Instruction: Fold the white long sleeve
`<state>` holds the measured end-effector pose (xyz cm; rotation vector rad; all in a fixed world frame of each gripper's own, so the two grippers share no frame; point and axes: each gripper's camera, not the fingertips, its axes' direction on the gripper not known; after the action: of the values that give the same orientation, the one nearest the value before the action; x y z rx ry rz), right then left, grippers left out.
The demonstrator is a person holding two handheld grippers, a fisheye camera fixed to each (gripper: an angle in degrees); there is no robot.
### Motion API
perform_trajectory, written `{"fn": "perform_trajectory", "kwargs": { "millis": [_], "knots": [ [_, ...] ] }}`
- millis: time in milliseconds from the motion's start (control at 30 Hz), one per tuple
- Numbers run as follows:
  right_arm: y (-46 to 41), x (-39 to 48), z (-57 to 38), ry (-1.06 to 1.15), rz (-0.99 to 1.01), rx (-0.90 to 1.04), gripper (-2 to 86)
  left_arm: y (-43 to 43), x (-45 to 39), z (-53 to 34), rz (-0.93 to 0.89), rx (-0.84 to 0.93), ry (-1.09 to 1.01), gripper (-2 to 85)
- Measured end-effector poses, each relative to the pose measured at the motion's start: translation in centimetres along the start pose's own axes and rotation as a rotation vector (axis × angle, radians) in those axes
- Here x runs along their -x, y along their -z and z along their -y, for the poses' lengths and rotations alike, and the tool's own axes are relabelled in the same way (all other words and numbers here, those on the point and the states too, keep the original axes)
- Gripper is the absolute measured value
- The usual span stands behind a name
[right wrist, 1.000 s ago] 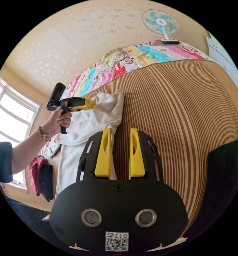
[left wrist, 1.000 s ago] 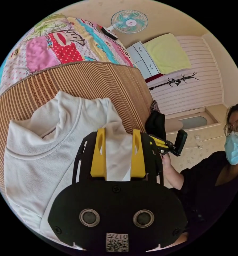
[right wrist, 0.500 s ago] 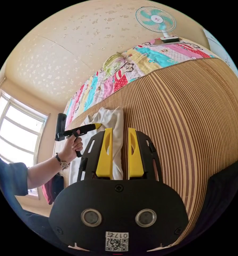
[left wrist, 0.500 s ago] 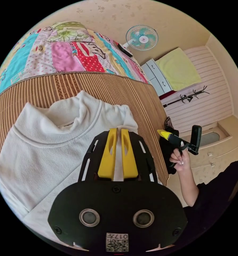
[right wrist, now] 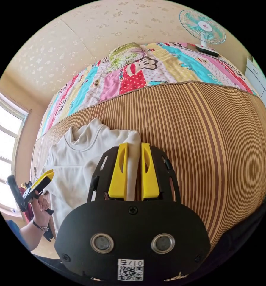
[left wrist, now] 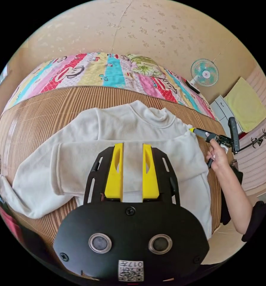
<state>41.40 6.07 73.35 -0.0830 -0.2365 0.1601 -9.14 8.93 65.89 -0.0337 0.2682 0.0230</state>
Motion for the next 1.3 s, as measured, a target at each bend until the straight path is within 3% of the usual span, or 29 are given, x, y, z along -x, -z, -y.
{"fn": "perform_trajectory", "kwargs": {
  "millis": [167, 333, 533, 733, 867, 1033, 1167, 1300],
  "knots": [
    [-0.9, 0.4, -1.6, -0.016, -0.029, -0.094, 6.3, 3.6, 3.8, -1.6, 0.078, -0.08, 0.101, 10.0],
    [-1.4, 1.9, -2.5, 0.038, -0.136, -0.134, 5.5, 2.2, 4.5, -2.7, 0.055, 0.027, 0.146, 10.8],
    [-1.5, -1.2, -2.4, -0.017, 0.012, -0.127, 5.1, 2.6, 1.7, -3.1, 0.181, 0.077, -0.031, 3.8],
    [-1.4, -5.4, -2.4, -0.115, 0.213, -0.142, 3.6, 11.2, 4.9, -3.5, 0.054, -0.247, 0.107, 0.2],
    [-1.7, -5.8, -1.8, -0.11, 0.187, -0.125, 3.4, 5.9, 8.7, -3.2, -0.043, -0.016, 0.223, 1.2],
    [1.1, -7.2, -0.9, -0.104, 0.265, -0.074, 4.7, 8.9, 8.7, -3.4, -0.05, -0.124, 0.195, 7.5],
    [6.3, -5.8, -5.5, 0.102, 0.364, -0.084, 6.6, 10.9, 4.1, -4.7, -0.071, -0.097, 0.058, 11.1],
    [5.1, -3.5, -9.9, 0.238, 0.254, 0.061, 8.6, 7.6, -2.3, -8.4, -0.237, 0.141, -0.163, 9.1]
  ]
}}
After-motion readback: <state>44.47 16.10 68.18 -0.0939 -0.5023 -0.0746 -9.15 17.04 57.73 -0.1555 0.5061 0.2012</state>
